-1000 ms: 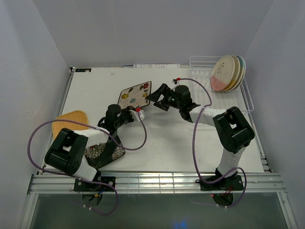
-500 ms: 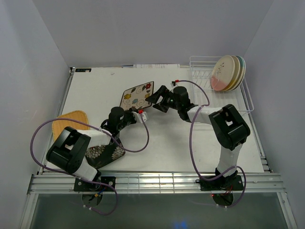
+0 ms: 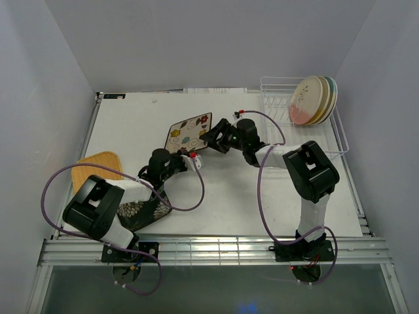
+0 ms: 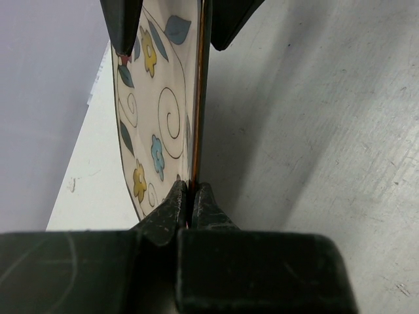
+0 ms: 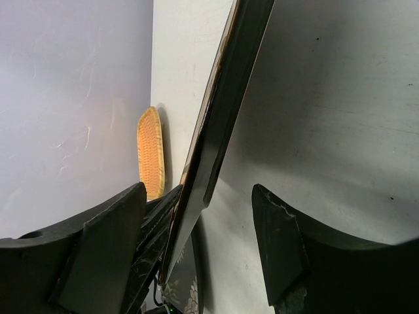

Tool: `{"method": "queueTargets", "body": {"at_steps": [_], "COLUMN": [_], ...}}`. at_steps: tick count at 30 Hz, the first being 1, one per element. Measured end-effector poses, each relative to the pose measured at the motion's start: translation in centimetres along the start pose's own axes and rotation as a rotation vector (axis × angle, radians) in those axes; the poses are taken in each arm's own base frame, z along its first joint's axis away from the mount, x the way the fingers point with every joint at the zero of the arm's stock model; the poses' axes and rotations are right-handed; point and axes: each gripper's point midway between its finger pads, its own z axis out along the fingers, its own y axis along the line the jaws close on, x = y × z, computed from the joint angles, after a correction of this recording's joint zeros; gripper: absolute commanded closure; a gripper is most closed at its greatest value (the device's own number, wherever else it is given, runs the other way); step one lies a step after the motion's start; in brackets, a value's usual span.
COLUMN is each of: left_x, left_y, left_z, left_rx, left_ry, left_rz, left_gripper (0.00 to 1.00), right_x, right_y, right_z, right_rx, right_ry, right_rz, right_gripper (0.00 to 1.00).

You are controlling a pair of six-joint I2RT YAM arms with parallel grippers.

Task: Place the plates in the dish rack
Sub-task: Pick up the plate from the corner of the board.

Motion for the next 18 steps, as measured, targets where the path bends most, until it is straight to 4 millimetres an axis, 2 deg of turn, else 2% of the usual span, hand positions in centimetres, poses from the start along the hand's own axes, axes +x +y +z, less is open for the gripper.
{"method": "queueTargets", "body": {"at_steps": [4,9,12,18], "left_x": [-0.2,-0.6,-0.8,-0.6], "left_y": [0.2,0.0,-0.3,-0.9], "left_z": [-0.1,-0.5,-0.7,-0.9], "left_rx": [-0.005,-0.002,0.004,0.021], "left_ry": [-0.006,-0.017,-0.025,-0.022], "left_rz": [-0.006,-0.013,-0.015,-0.015], "left_gripper": [1.0,1.0,1.0,1.0], "right_x": [-0.1,-0.2,0.0,0.3], "right_y": [0.1,0.1,-0.2,-0.5], "right_z": [0.3,0.7,1.0,1.1], "right_rx": [-0.006,-0.013,-0.013,-0.008], "right_ry": [0.003,0.005,0.014,0.029], "right_rz": [-0.001,0.0,0.006,0.015], "right_gripper": [0.38,0.42,0.56,0.68]}}
